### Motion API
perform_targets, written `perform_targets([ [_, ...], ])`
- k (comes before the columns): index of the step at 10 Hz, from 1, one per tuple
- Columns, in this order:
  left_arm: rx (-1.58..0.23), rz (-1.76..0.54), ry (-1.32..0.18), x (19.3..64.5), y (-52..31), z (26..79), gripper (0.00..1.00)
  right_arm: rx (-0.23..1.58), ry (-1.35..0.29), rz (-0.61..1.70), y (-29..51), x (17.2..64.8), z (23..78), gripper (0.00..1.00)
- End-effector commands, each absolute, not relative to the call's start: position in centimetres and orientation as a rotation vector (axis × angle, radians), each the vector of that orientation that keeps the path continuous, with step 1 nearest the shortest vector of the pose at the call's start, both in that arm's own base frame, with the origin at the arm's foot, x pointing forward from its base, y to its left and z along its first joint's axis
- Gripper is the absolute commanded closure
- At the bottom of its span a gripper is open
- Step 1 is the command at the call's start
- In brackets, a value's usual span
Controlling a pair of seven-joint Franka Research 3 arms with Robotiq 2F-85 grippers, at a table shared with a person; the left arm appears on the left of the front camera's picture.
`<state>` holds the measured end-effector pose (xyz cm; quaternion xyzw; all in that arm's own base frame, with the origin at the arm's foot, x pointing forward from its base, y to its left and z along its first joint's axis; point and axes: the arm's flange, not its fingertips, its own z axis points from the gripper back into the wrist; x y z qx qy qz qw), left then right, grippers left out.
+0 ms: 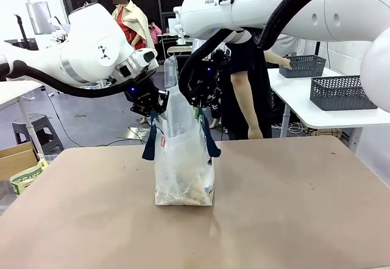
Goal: Transfer purchased items from the store into the shopping bag.
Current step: Move the Reusable shopping bag to the right side of the table.
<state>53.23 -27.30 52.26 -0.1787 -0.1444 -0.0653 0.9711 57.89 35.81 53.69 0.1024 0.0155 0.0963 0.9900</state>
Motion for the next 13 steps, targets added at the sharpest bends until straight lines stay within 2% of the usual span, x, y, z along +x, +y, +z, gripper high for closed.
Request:
perform_targets([
  [1,-0.410,-0.170,-0.265,54.5,-27.6,52.6,1.00,0.212,0.068,0.158,36.6,57.4,55.0,1.00],
  [4,-0.443,-0.173,-0.192,54.5,-28.3,51.4,1.00,0.201,0.099,0.122,37.3,58.1,54.5,1.00],
  [5,-0.397,-0.150,-0.258,54.5,-28.1,51.8,1.00,0.196,0.055,0.164,36.2,57.3,53.8,1.00],
  [13,-0.401,-0.310,-0.255,53.1,-29.2,51.7,1.00,0.228,0.125,0.043,37.8,59.3,52.5,1.00],
])
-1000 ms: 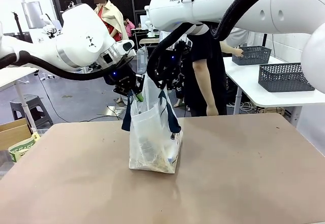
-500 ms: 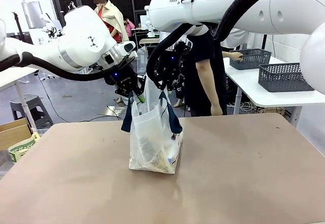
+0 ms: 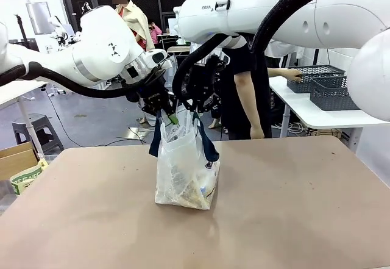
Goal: Transfer purchased items from the store into the shopping bag.
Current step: Move the Reusable shopping bag to the right side of the table.
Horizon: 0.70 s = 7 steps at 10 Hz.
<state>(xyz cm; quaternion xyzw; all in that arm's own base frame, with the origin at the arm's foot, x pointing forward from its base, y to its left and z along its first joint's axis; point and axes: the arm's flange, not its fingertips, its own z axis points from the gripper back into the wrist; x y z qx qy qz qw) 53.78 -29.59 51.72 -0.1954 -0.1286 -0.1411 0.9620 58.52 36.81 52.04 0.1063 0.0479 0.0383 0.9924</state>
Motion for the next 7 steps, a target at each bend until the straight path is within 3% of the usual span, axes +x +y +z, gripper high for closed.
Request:
perform_targets([
  [1,-0.416,-0.296,-0.251,53.3,-29.7,51.7,1.00,0.234,0.119,0.030,38.0,59.2,52.5,1.00],
  [7,-0.475,-0.308,-0.218,53.5,-31.7,51.6,1.00,0.241,0.126,0.028,38.4,59.2,52.3,1.00],
])
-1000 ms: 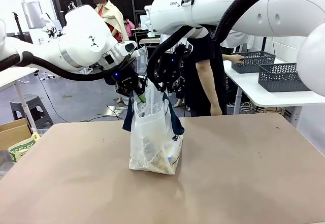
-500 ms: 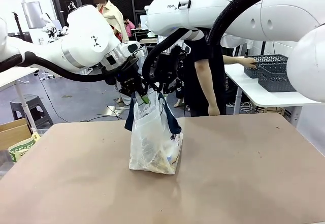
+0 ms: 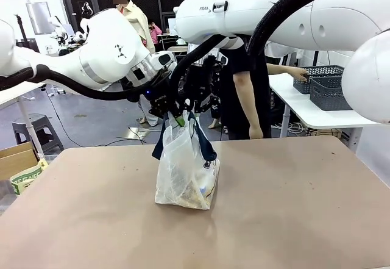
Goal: Transfer purchased items from the store into the shopping bag.
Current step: Move the Reusable shopping bag to the right side of the table.
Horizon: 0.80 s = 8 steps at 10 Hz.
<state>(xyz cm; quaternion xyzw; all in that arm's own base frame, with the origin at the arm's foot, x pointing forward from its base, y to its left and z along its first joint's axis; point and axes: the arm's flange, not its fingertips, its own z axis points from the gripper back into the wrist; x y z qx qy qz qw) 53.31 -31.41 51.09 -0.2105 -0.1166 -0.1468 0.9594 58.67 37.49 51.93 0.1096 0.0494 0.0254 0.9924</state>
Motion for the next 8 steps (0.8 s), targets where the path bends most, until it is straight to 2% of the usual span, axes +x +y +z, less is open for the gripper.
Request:
perform_targets([
  [1,-0.419,-0.298,-0.242,53.4,-31.1,51.2,1.00,0.239,0.126,0.026,38.4,59.3,52.2,1.00],
  [6,-0.425,-0.326,-0.280,52.5,-30.9,52.3,1.00,0.239,0.121,0.030,38.5,59.4,52.2,1.00],
  [8,-0.478,-0.362,-0.239,51.9,-30.9,53.0,0.61,0.238,0.119,0.028,38.5,59.5,52.3,1.00],
])
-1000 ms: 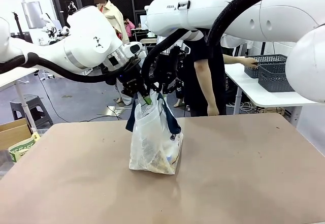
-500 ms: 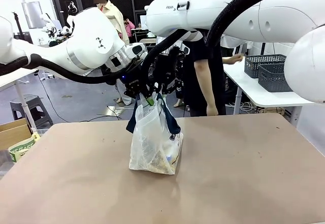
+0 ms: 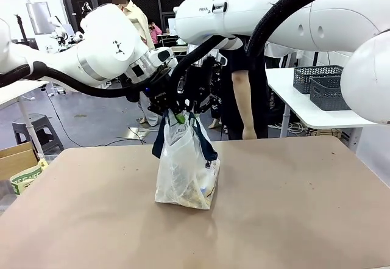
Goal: Transfer purchased items from the store into the shopping bag.
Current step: Move the Reusable shopping bag to the right side of the table.
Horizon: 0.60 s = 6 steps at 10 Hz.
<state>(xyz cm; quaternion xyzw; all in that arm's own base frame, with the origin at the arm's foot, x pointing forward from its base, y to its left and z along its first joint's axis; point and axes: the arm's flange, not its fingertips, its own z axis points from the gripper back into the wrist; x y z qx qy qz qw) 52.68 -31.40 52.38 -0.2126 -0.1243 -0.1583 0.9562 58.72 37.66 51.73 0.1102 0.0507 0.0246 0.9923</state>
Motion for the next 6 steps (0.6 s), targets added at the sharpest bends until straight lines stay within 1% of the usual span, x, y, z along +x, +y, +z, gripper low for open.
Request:
perform_targets([
  [1,-0.504,-0.378,-0.220,51.6,-30.9,53.3,0.41,0.232,0.120,0.030,38.6,59.5,52.2,1.00],
  [3,-0.557,-0.395,-0.172,51.1,-30.5,53.7,0.02,0.230,0.119,0.024,38.6,59.5,52.2,1.00],
  [4,-0.584,-0.398,-0.144,50.6,-30.2,53.8,0.00,0.229,0.121,0.021,38.6,59.5,52.2,1.00],
  [6,-0.598,-0.386,-0.142,49.8,-29.4,54.2,0.00,0.229,0.122,0.021,38.7,59.6,52.1,1.00],
])
